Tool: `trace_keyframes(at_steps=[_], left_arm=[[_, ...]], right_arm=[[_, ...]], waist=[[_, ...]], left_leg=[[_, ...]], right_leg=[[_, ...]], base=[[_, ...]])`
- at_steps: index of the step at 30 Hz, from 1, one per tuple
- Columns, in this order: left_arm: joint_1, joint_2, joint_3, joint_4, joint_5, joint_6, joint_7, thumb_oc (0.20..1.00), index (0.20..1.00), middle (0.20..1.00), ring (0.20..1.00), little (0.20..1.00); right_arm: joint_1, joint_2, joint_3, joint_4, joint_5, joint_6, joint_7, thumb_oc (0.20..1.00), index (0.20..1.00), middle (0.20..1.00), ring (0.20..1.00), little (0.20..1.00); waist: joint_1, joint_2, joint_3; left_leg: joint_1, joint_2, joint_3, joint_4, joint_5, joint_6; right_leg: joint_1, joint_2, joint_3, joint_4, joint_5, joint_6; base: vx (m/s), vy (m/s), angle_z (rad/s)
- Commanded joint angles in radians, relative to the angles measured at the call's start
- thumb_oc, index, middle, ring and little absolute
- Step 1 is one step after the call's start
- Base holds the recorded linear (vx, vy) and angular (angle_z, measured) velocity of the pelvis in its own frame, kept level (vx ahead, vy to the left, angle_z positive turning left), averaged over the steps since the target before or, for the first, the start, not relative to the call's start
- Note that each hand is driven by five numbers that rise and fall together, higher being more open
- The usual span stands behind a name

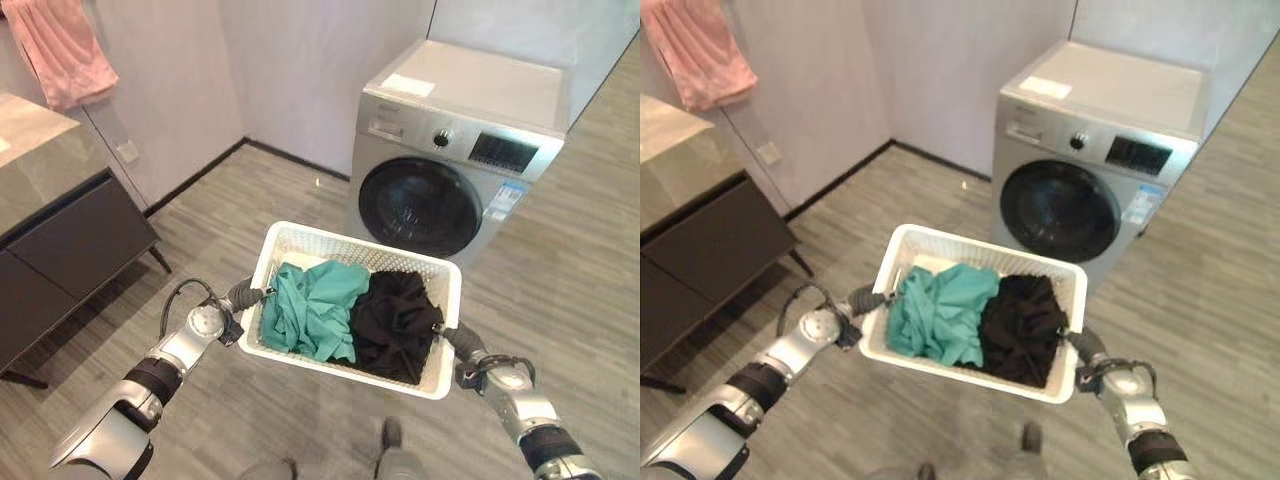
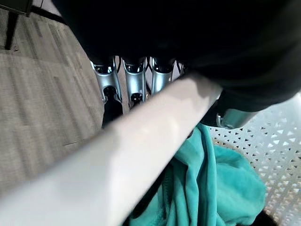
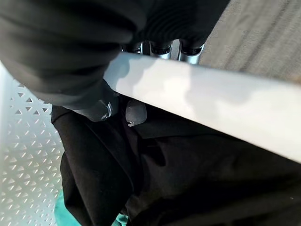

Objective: Grab the laundry basket,head to the washer,open it,put in the laundry and shut it.

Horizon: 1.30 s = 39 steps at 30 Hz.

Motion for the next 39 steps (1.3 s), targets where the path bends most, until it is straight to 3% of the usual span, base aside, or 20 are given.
trace_keyframes(at_steps=[1,2,4,6,8,9,10,11,14,15,17,18,22,23,24,27,29,33,39], left_arm=[[-0.098,0.089,0.124,0.038,-0.057,-0.063,0.054,0.200,0.200,0.200,0.200,0.200],[-0.098,0.089,0.124,0.038,-0.057,-0.063,0.054,0.200,0.200,0.200,0.200,0.200],[-0.089,0.073,0.131,0.023,-0.075,-0.053,0.056,0.200,0.200,0.200,0.200,0.200],[-0.081,0.069,0.137,0.012,-0.083,-0.053,0.058,0.200,0.200,0.200,0.200,0.200],[-0.074,0.062,0.143,0.000,-0.098,-0.053,0.065,0.200,0.200,0.200,0.200,0.200],[-0.074,0.064,0.144,-0.006,-0.104,-0.055,0.066,0.200,0.200,0.200,0.200,0.200],[-0.087,0.065,0.130,-0.006,-0.103,-0.059,0.071,0.200,0.200,0.200,0.200,0.200],[-0.087,0.065,0.130,-0.006,-0.103,-0.060,0.071,0.200,0.200,0.200,0.200,0.200],[-0.110,0.064,0.108,0.007,-0.099,-0.063,0.077,0.200,0.200,0.200,0.200,0.200],[-0.121,0.060,0.103,0.019,-0.097,-0.067,0.079,0.200,0.200,0.200,0.200,0.200],[-0.122,0.065,0.098,0.025,-0.092,-0.069,0.077,0.200,0.200,0.200,0.200,0.200],[-0.122,0.076,0.093,0.026,-0.093,-0.075,0.077,0.200,0.200,0.200,0.200,0.200],[-0.095,0.097,0.115,0.009,-0.092,-0.072,0.072,0.200,0.200,0.200,0.200,0.200],[-0.085,0.106,0.126,0.007,-0.096,-0.073,0.071,0.200,0.200,0.200,0.200,0.200],[-0.072,0.106,0.138,0.001,-0.099,-0.075,0.073,0.200,0.200,0.200,0.200,0.200],[-0.072,0.104,0.140,-0.009,-0.096,-0.078,0.069,0.200,0.200,0.200,0.200,0.200],[-0.055,0.086,0.151,-0.017,-0.093,-0.082,0.069,0.200,0.200,0.200,0.200,0.200],[-0.058,0.058,0.148,-0.016,-0.087,-0.082,0.071,0.200,0.200,0.200,0.200,0.200],[-0.048,0.051,0.148,-0.024,-0.085,-0.081,0.070,0.200,0.200,0.200,0.200,0.200]], right_arm=[[0.037,-0.143,-0.113,-0.038,0.034,-0.095,-0.034,0.200,0.200,0.200,0.200,0.200],[0.037,-0.143,-0.113,-0.038,0.034,-0.095,-0.034,0.200,0.200,0.200,0.200,0.200],[0.039,-0.155,-0.109,-0.061,0.045,-0.096,-0.041,0.200,0.200,0.200,0.200,0.200],[0.036,-0.159,-0.108,-0.066,0.048,-0.097,-0.045,0.200,0.200,0.200,0.200,0.200],[0.026,-0.169,-0.104,-0.066,0.053,-0.092,-0.049,0.200,0.200,0.200,0.200,0.200],[0.027,-0.176,-0.106,-0.071,0.056,-0.090,-0.049,0.200,0.200,0.200,0.200,0.200],[0.032,-0.177,-0.118,-0.082,0.061,-0.093,-0.055,0.200,0.200,0.200,0.200,0.200],[0.033,-0.177,-0.119,-0.083,0.061,-0.093,-0.055,0.200,0.200,0.200,0.200,0.200],[0.039,-0.172,-0.138,-0.088,0.061,-0.109,-0.070,0.200,0.200,0.200,0.200,0.200],[0.026,-0.155,-0.137,-0.074,0.057,-0.114,-0.074,0.200,0.200,0.200,0.200,0.200],[0.015,-0.143,-0.128,-0.067,0.050,-0.116,-0.073,0.200,0.200,0.200,0.200,0.200],[-0.012,-0.127,-0.103,-0.046,0.044,-0.116,-0.067,0.200,0.200,0.200,0.200,0.200],[-0.037,-0.099,-0.058,-0.022,0.029,-0.107,-0.055,0.200,0.200,0.200,0.200,0.200],[-0.048,-0.093,-0.042,-0.019,0.025,-0.104,-0.050,0.200,0.200,0.200,0.200,0.200],[-0.055,-0.089,-0.031,-0.011,0.019,-0.103,-0.045,0.200,0.200,0.200,0.200,0.200],[-0.039,-0.087,-0.039,-0.019,0.024,-0.101,-0.036,0.200,0.200,0.200,0.200,0.200],[-0.006,-0.086,-0.052,-0.048,0.011,-0.103,-0.034,0.200,0.200,0.200,0.200,0.200],[0.055,-0.096,-0.091,-0.081,-0.006,-0.105,-0.036,0.200,0.200,0.200,0.200,0.200],[0.086,-0.097,-0.101,-0.100,-0.013,-0.104,-0.033,0.200,0.200,0.200,0.200,0.200]], waist=[[0.004,-0.031,-0.070],[0.002,-0.030,-0.071],[0.013,-0.042,-0.033],[0.014,-0.042,-0.023],[0.016,-0.041,-0.014],[0.015,-0.046,-0.017],[0.013,-0.046,-0.022],[0.013,-0.048,-0.023],[0.014,-0.033,-0.028],[0.017,-0.016,-0.044],[0.021,-0.010,-0.051],[0.030,-0.001,-0.060],[0.056,0.007,-0.062],[0.064,0.007,-0.057],[0.066,0.015,-0.044],[0.060,0.015,-0.046],[0.060,0.009,-0.062],[0.043,-0.007,-0.070],[0.037,-0.016,-0.080]], left_leg=[[-0.150,0.005,-0.085,0.162,0.025,0.001],[-0.155,0.005,-0.088,0.168,0.022,0.000],[-0.278,-0.001,-0.134,0.391,0.097,0.007],[-0.314,-0.003,-0.143,0.446,0.108,0.013],[-0.338,0.011,-0.117,0.426,0.116,0.012],[-0.334,0.025,-0.095,0.359,0.108,0.009],[-0.343,0.040,-0.065,0.209,0.110,-0.002],[-0.338,0.039,-0.064,0.200,0.114,-0.003],[-0.394,-0.001,-0.086,0.071,0.160,-0.019],[-0.358,-0.014,-0.118,0.034,0.159,-0.017],[-0.343,-0.034,-0.135,0.051,0.146,-0.013],[-0.315,-0.058,-0.128,0.066,0.120,0.006],[-0.247,-0.061,-0.067,0.048,0.091,0.047],[-0.222,-0.058,-0.040,0.029,0.088,0.053],[-0.214,-0.049,-0.010,0.005,0.098,0.057],[-0.213,-0.050,-0.021,-0.013,0.101,0.057],[-0.207,-0.047,-0.006,-0.033,0.101,0.045],[-0.219,-0.043,-0.025,-0.041,0.109,0.019],[-0.212,-0.033,-0.038,-0.052,0.108,0.010]], right_leg=[[-0.007,0.022,-0.006,0.111,-0.159,-0.003],[-0.008,0.023,-0.008,0.111,-0.160,-0.004],[0.017,0.054,0.001,0.109,-0.177,-0.046],[0.027,0.061,-0.004,0.099,-0.181,-0.052],[0.042,0.056,-0.013,0.086,-0.192,-0.051],[0.047,0.050,-0.014,0.078,-0.199,-0.047],[0.059,0.041,-0.017,0.067,-0.212,-0.042],[0.060,0.040,-0.018,0.067,-0.213,-0.042],[0.080,0.035,-0.016,0.070,-0.243,-0.040],[0.085,0.028,0.003,0.085,-0.255,-0.025],[0.085,0.012,0.013,0.108,-0.256,-0.018],[0.069,-0.016,0.034,0.158,-0.255,-0.002],[0.020,-0.044,0.065,0.257,-0.227,0.015],[0.004,-0.047,0.056,0.247,-0.194,0.022],[-0.033,-0.064,0.039,0.231,-0.115,0.046],[-0.017,-0.041,0.055,0.190,-0.141,0.039],[0.028,-0.056,-0.006,0.107,-0.155,0.038],[0.066,-0.044,-0.068,0.063,-0.170,0.032],[0.090,-0.035,-0.099,0.034,-0.177,0.030]], base=[[0.13,-0.343,0.18],[0.07,-0.382,0.36],[-0.02,-0.222,0.25],[-0.01,-0.081,0.09],[0.04,-0.032,0.06],[0.11,0.096,0.09],[0.12,0.094,0.07],[0.12,0.124,0.13],[0.18,0.196,0.30],[0.28,0.310,-0.03],[0.22,0.278,-0.33],[0.18,0.296,-0.51],[0.14,0.193,-0.70],[0.04,0.041,-0.96],[0.07,0.039,-0.95],[0.07,-0.004,-0.39],[0.09,-0.045,0.26],[0.08,-0.079,0.21],[0.05,-0.044,0.30]])
